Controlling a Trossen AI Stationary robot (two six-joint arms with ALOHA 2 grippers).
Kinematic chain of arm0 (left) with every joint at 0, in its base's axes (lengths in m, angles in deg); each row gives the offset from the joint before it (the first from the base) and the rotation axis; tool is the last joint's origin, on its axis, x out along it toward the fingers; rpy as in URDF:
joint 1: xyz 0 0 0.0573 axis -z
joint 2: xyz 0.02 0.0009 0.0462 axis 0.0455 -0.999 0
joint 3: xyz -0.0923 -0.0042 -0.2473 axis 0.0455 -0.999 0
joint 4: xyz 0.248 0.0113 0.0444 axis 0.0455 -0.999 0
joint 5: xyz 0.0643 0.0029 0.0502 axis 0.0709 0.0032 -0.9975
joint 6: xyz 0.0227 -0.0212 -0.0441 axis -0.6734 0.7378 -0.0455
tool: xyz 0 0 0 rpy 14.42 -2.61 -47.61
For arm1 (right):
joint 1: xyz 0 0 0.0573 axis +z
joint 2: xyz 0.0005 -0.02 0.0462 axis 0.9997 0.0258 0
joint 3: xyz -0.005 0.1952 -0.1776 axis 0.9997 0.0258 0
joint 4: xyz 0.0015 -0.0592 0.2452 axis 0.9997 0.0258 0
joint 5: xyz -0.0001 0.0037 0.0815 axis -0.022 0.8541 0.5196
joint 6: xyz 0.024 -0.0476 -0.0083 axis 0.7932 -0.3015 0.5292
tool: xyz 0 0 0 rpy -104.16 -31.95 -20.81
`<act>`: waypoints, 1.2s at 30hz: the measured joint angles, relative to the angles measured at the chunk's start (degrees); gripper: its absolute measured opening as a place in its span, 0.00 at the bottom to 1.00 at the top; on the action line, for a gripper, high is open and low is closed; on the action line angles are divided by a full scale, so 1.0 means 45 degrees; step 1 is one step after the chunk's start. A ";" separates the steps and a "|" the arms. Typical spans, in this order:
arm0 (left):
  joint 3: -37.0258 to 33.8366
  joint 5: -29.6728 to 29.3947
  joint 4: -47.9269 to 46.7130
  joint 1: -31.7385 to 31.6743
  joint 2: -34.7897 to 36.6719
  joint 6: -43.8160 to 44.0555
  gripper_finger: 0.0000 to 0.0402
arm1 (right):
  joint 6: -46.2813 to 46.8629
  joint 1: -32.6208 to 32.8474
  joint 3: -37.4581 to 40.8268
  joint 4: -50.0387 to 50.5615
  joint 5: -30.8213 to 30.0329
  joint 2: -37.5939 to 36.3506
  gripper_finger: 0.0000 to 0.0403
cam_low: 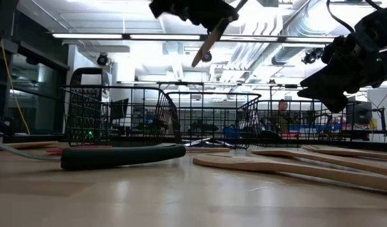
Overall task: Pick & Place Kitchen Items
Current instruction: Put the silver knife into the middle wire basket
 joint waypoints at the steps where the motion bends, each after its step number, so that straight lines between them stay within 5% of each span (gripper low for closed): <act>1: 0.0000 0.0576 0.0050 -0.0293 0.0000 0.0005 0.09 | -0.0002 0.0000 -0.0004 0.0001 0.0004 0.0000 0.37; 7: 0.0000 0.1902 0.0696 -0.1701 -0.0005 0.0001 0.09 | -0.0002 0.0000 0.0000 0.0000 0.0002 0.0000 0.37; 16: 0.0000 0.1891 0.2229 -0.3020 -0.0005 0.0870 0.09 | 0.0002 0.0005 -0.0003 0.0000 0.0000 0.0000 0.37; 23: 0.0000 -0.0631 0.2749 -0.3069 -0.0005 0.1107 0.09 | -0.0002 0.0000 -0.0001 0.0000 0.0000 0.0000 0.37; 36: 0.0000 -0.7972 0.2321 -0.3069 -0.0022 0.1333 0.09 | -0.0002 0.0000 0.0000 0.0000 0.0000 0.0000 0.37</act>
